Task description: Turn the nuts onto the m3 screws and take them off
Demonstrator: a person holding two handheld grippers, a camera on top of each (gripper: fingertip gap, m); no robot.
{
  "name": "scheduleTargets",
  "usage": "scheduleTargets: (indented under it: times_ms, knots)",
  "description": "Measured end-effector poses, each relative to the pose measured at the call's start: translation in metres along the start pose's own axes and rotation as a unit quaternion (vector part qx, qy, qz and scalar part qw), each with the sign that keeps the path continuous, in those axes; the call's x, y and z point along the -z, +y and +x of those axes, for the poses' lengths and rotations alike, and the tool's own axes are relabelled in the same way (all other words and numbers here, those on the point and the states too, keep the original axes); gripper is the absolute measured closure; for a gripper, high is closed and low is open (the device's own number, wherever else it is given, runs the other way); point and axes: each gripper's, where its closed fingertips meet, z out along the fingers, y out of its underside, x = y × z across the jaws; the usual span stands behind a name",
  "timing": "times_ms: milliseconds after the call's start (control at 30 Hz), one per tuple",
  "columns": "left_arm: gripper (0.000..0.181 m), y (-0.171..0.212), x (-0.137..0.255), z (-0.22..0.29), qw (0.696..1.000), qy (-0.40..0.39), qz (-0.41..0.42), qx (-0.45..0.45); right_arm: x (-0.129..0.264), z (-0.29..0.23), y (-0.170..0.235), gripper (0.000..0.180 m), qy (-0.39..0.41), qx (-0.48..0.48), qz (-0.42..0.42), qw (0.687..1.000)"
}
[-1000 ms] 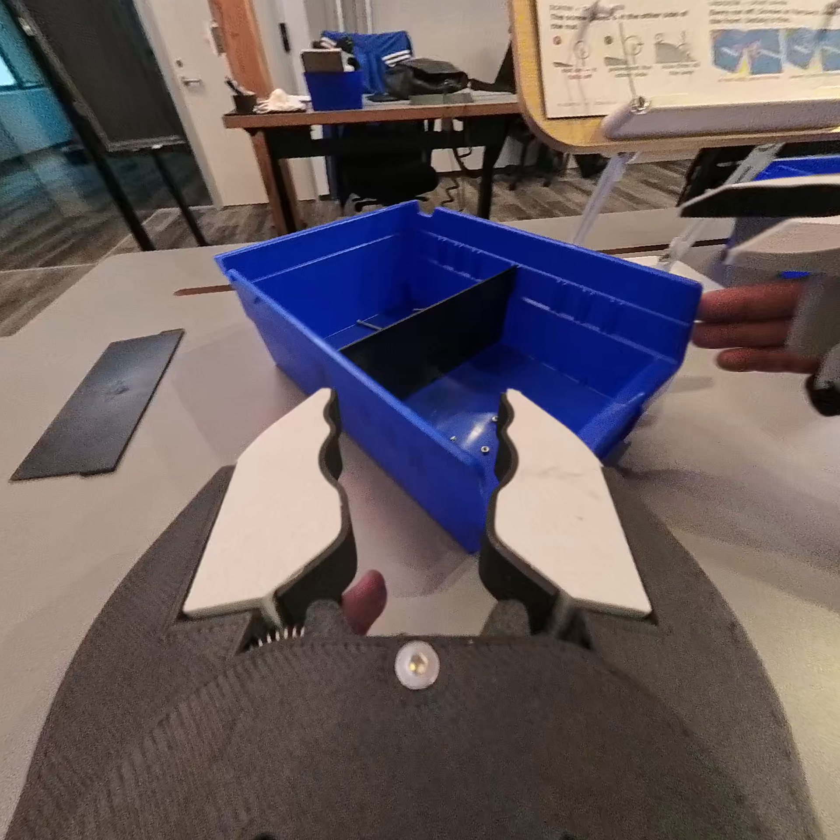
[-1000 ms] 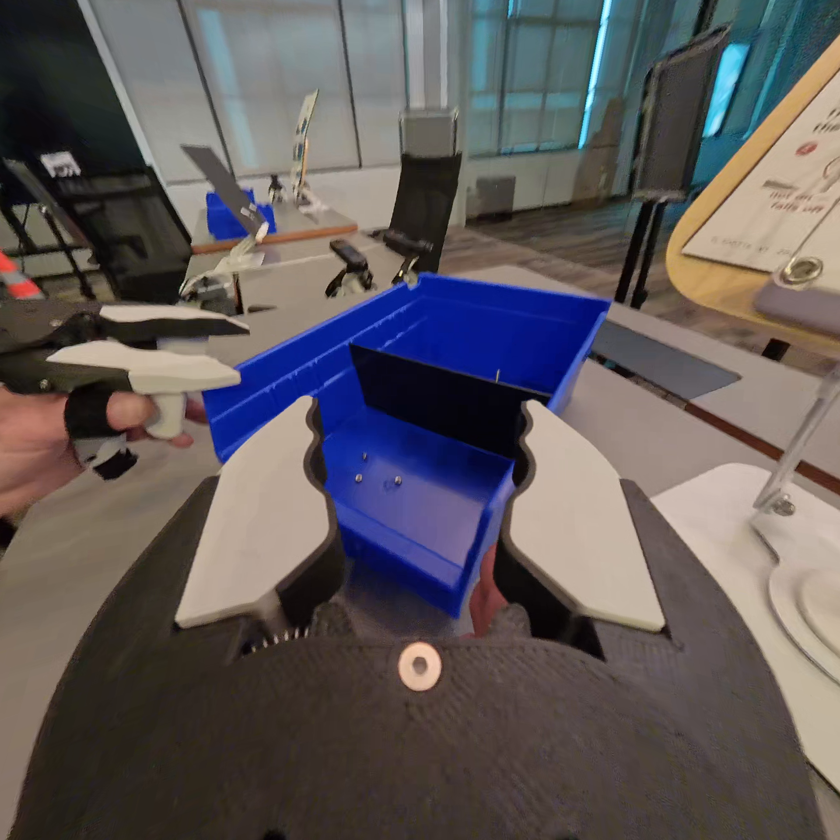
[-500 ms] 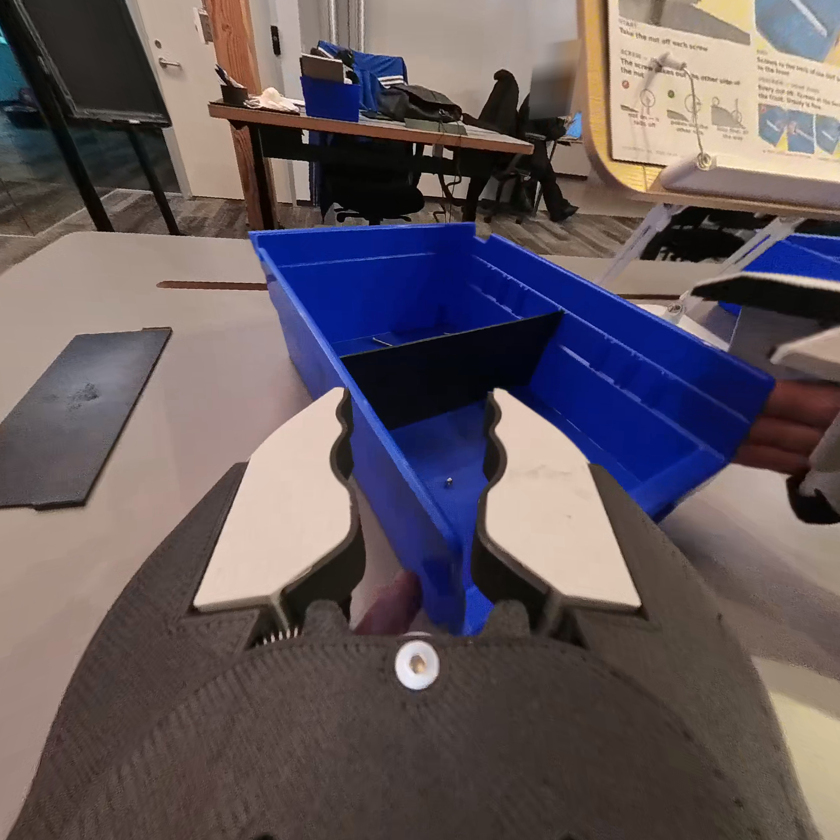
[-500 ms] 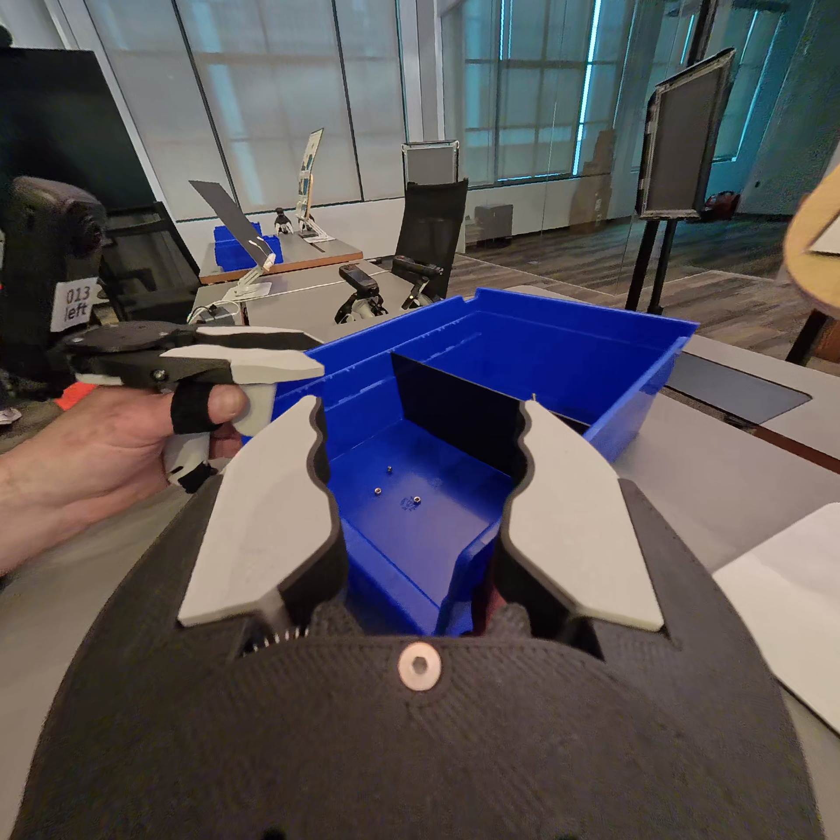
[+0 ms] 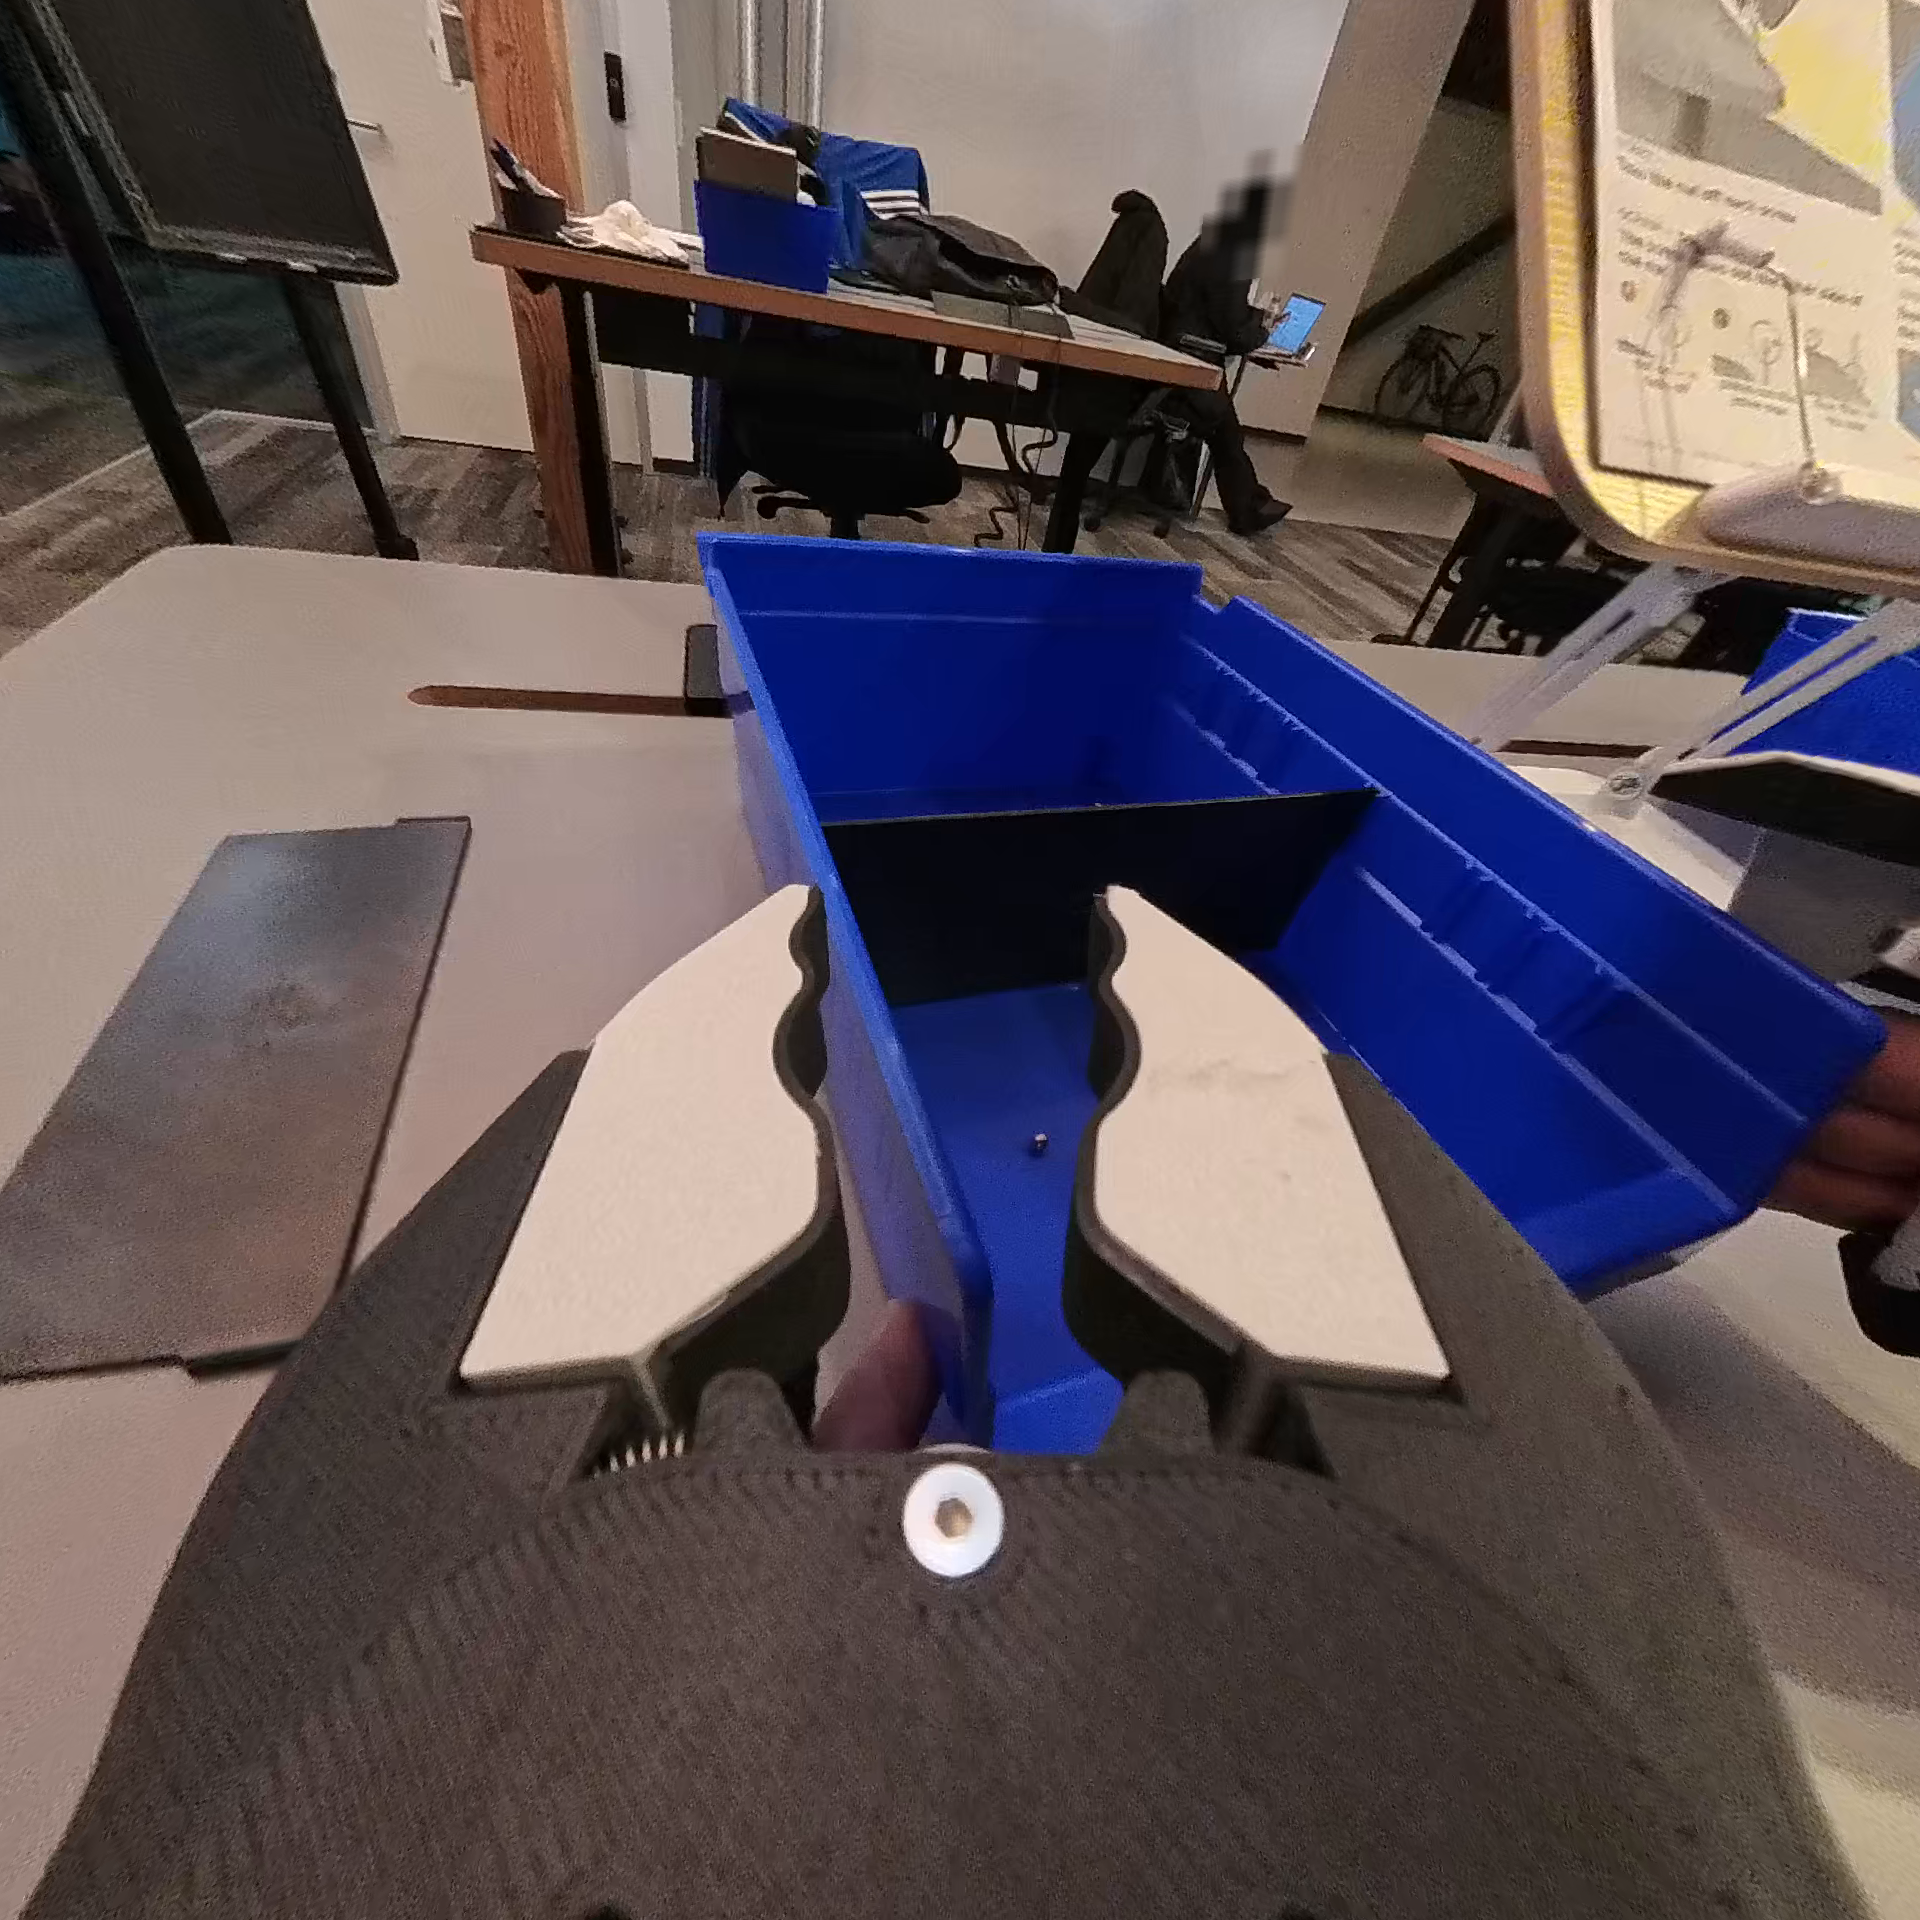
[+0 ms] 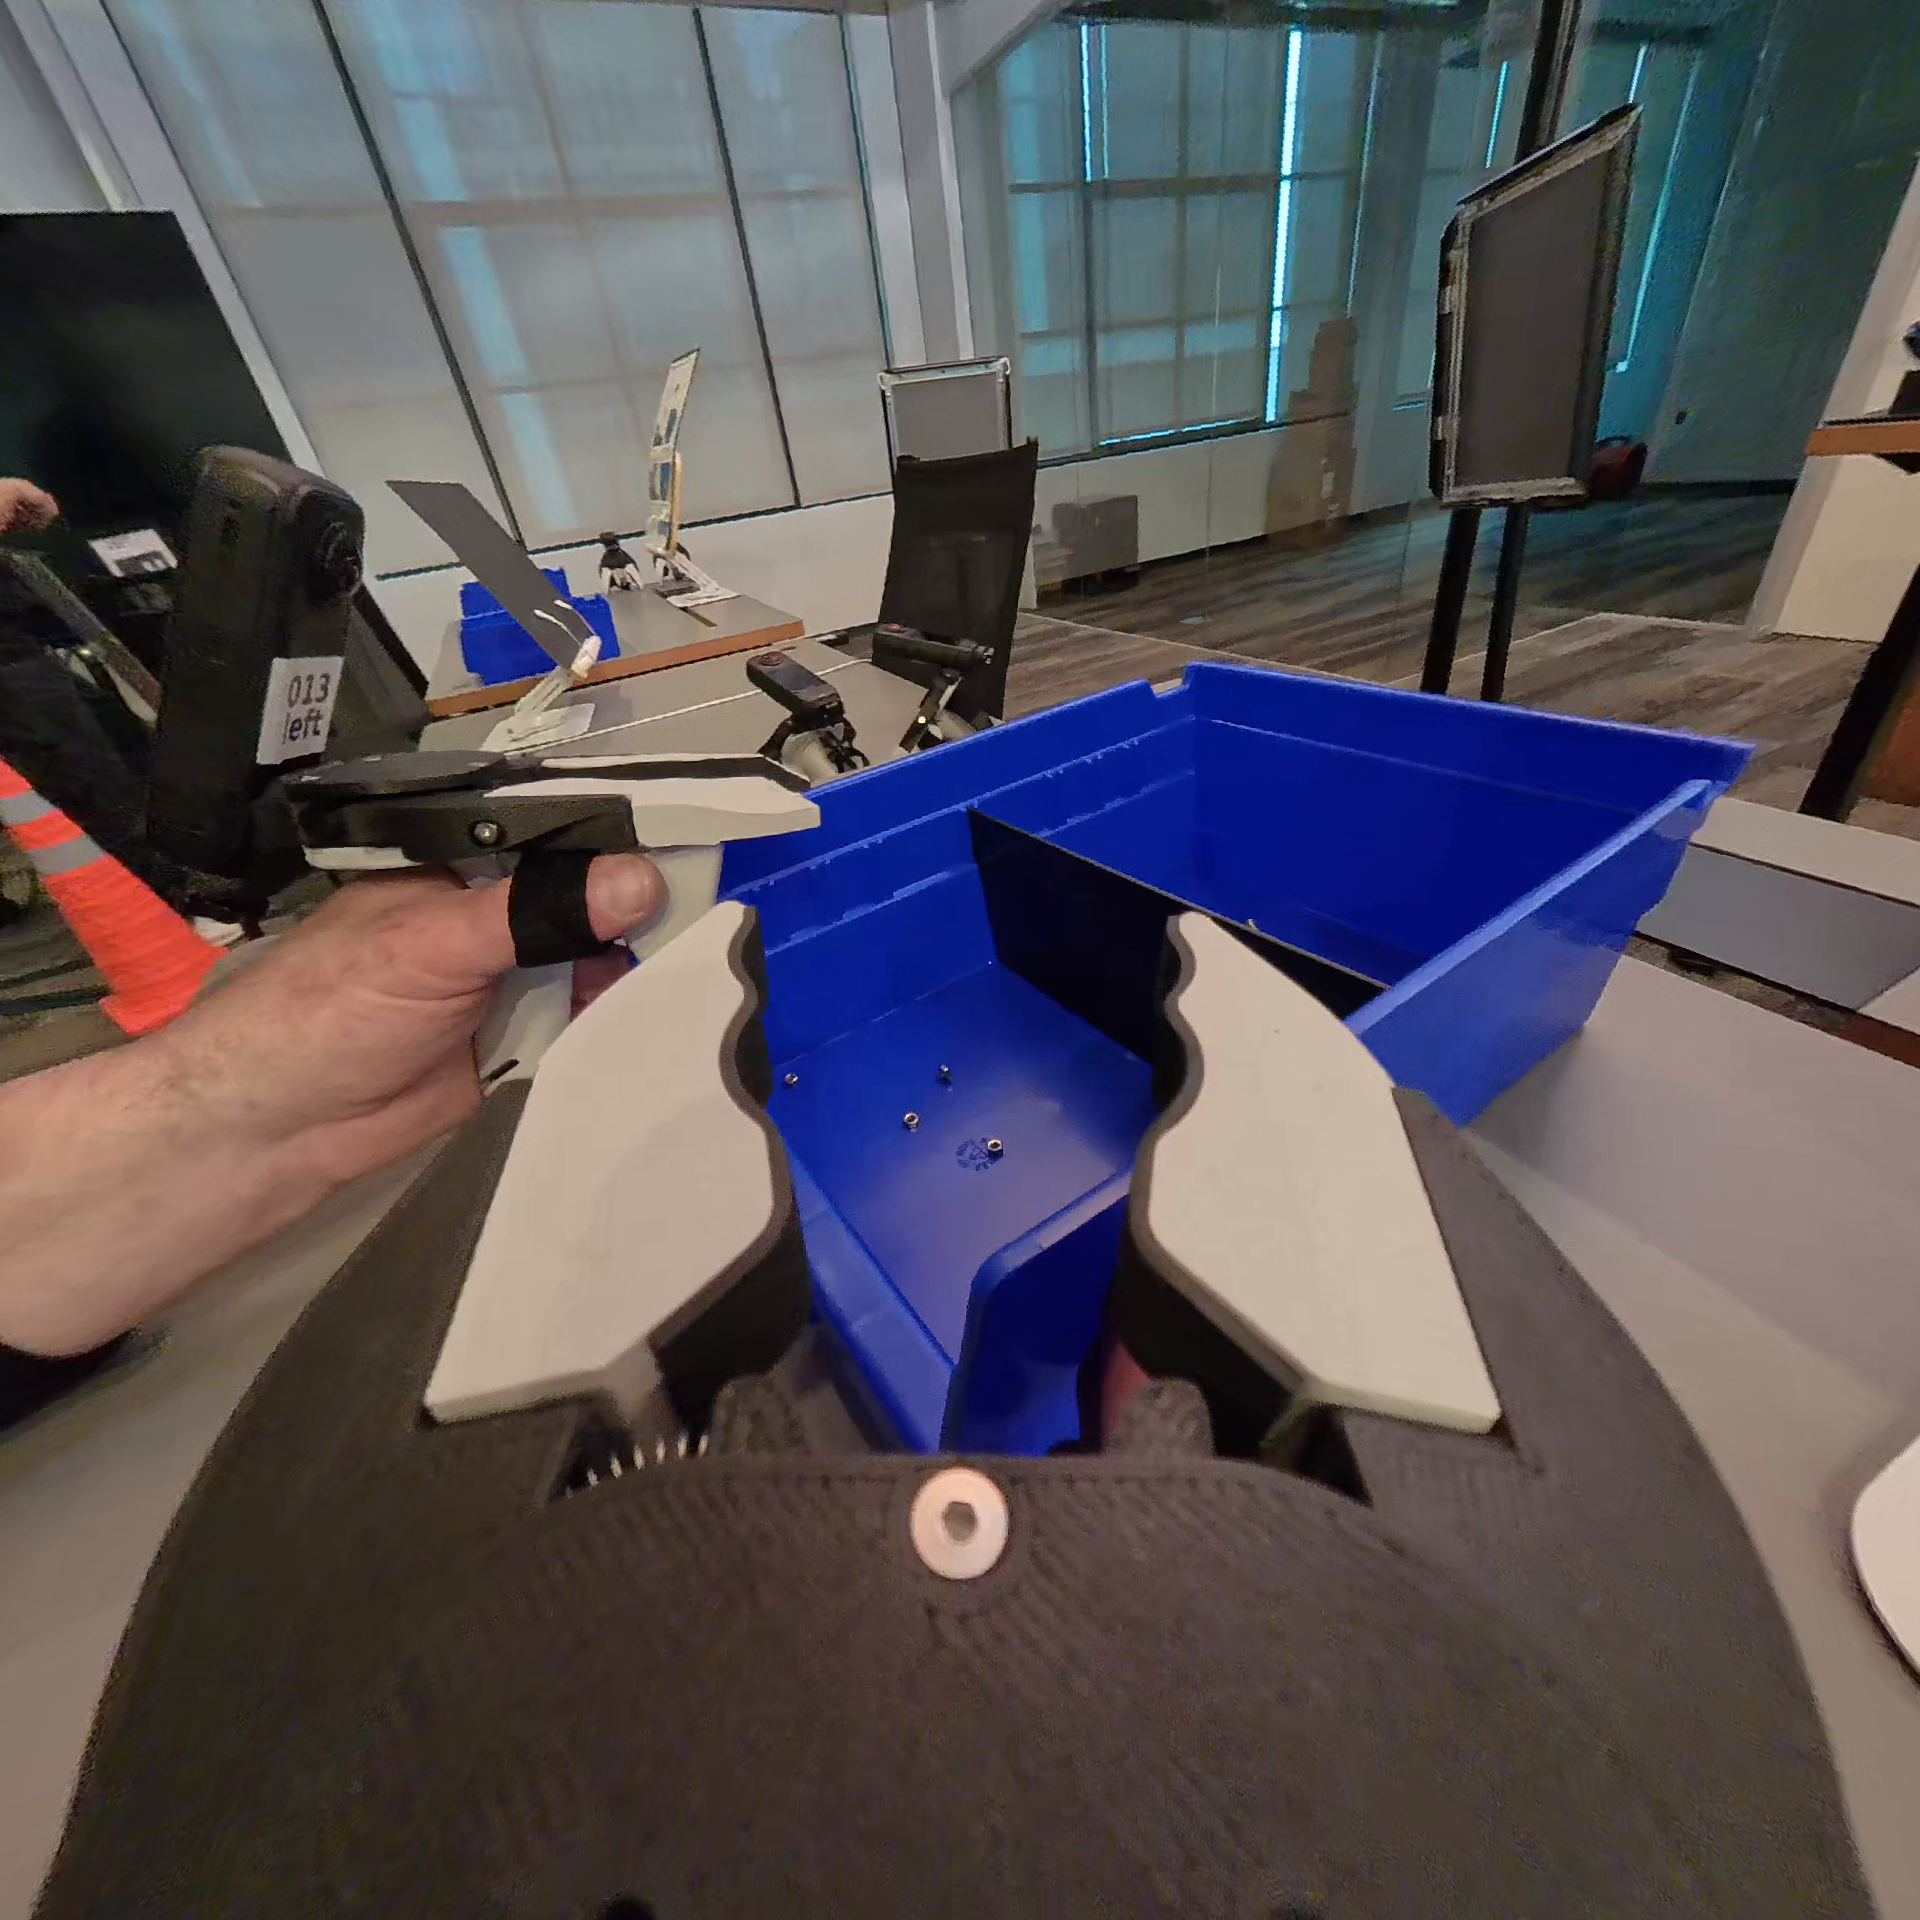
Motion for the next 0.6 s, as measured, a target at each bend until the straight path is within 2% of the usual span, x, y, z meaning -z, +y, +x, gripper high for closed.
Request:
scheduleTargets:
  times_ms: [267,433,600]
  knots:
    - [0.130,-0.008,-0.031,-0.025,1.000,0.003,-0.012,-0.021,-0.032,0.010,-0.002,0.100,0.038,0.002,0.019,0.999]
    - [0.131,-0.012,-0.045,-0.037,1.000,0.011,-0.007,-0.018,-0.044,0.017,-0.001,0.104,0.041,0.000,0.021,0.999]
    - [0.127,-0.023,-0.034,-0.043,1.000,0.004,0.018,-0.009,-0.031,0.024,-0.005,0.107,0.052,0.016,0.021,0.998]
